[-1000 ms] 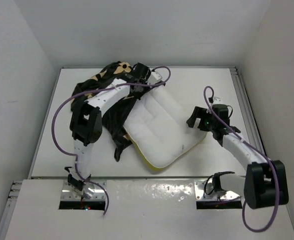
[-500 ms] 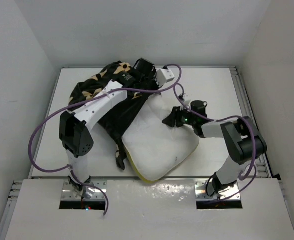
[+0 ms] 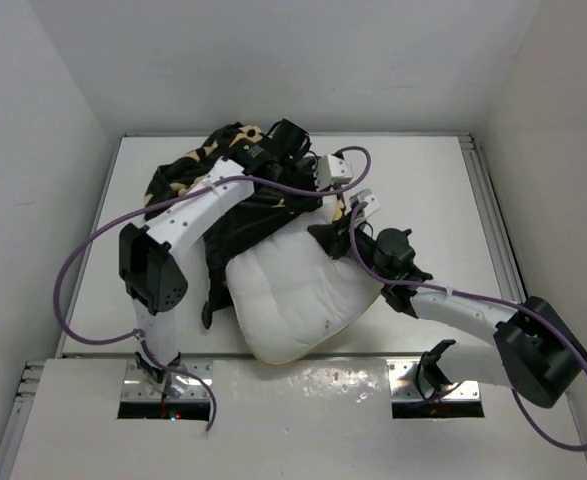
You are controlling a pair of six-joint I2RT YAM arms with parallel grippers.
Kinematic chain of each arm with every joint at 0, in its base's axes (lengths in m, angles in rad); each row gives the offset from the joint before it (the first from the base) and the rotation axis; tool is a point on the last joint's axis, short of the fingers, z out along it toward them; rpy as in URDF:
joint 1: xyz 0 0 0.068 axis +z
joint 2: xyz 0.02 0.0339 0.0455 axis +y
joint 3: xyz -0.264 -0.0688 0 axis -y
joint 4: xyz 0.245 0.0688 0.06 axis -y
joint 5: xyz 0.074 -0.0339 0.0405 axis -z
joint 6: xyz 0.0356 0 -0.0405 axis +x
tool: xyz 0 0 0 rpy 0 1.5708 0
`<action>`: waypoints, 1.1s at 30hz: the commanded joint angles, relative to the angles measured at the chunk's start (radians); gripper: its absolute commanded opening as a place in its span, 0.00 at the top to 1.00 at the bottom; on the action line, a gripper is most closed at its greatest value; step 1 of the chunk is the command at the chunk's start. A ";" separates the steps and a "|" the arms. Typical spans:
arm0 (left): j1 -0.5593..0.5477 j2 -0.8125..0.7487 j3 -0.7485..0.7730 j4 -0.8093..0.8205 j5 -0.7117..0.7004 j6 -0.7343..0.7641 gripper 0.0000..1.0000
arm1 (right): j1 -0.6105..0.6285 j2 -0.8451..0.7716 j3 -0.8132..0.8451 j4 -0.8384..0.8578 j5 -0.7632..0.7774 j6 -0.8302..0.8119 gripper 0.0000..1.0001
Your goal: Put the pillow into the pillowcase
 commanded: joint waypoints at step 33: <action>0.137 -0.246 -0.143 0.301 -0.005 -0.293 1.00 | 0.060 -0.050 0.019 0.111 0.013 0.176 1.00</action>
